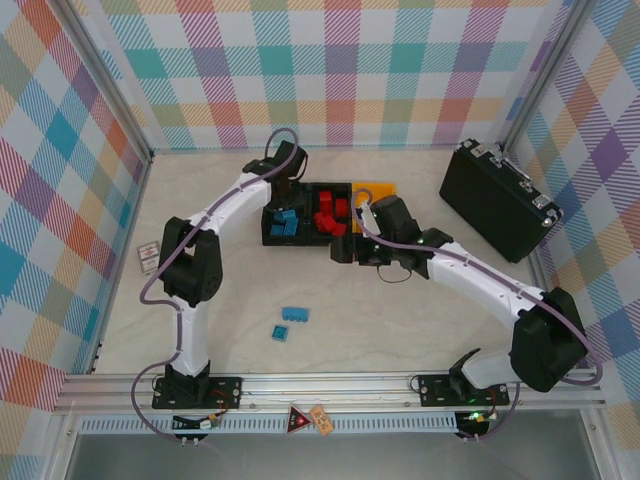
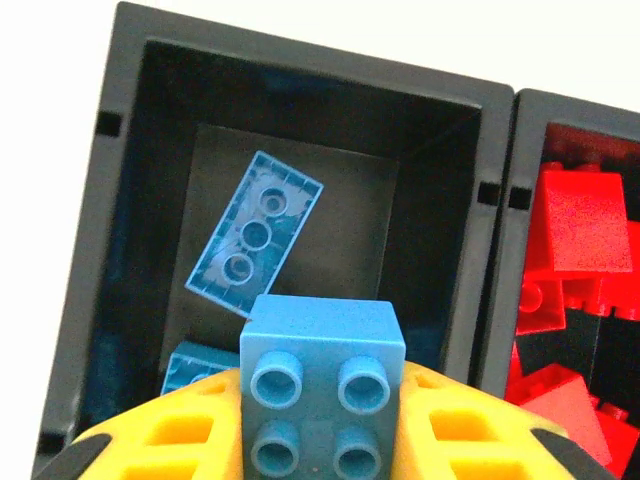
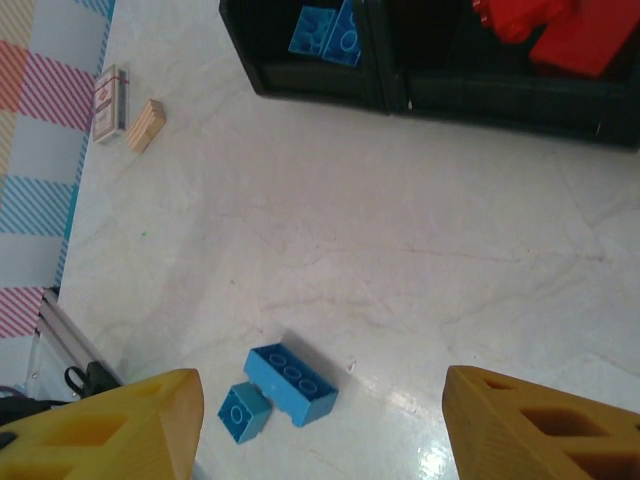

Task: Sort the legos into containers by color
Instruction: Place the lego in the container.

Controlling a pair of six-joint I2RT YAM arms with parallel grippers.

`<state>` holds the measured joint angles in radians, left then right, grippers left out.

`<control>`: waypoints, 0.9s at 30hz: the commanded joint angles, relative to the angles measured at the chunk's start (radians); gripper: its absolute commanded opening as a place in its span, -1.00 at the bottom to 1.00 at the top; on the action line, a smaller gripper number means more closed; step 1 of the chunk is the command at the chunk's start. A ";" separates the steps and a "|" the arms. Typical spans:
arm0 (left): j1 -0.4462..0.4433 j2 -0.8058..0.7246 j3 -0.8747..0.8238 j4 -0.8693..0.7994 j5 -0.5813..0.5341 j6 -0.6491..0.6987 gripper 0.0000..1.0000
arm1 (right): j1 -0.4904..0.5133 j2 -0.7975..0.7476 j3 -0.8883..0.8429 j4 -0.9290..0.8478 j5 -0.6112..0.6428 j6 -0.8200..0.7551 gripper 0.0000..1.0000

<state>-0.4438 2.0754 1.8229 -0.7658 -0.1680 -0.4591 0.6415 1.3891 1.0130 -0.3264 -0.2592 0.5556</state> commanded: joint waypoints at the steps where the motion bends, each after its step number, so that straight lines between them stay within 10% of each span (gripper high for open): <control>1: 0.015 0.047 0.068 -0.043 0.017 0.023 -0.61 | -0.003 0.024 0.034 -0.019 0.020 -0.027 0.29; 13: 0.025 0.098 0.148 -0.044 0.049 0.026 -0.01 | -0.005 0.023 0.015 -0.020 0.026 -0.013 0.29; 27: -0.015 -0.192 -0.122 0.037 0.110 -0.001 0.01 | -0.004 -0.011 -0.013 -0.020 0.005 -0.003 0.29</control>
<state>-0.4446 1.9724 1.7615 -0.7521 -0.0853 -0.4488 0.6407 1.4109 1.0191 -0.3374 -0.2432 0.5529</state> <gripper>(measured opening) 0.508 0.640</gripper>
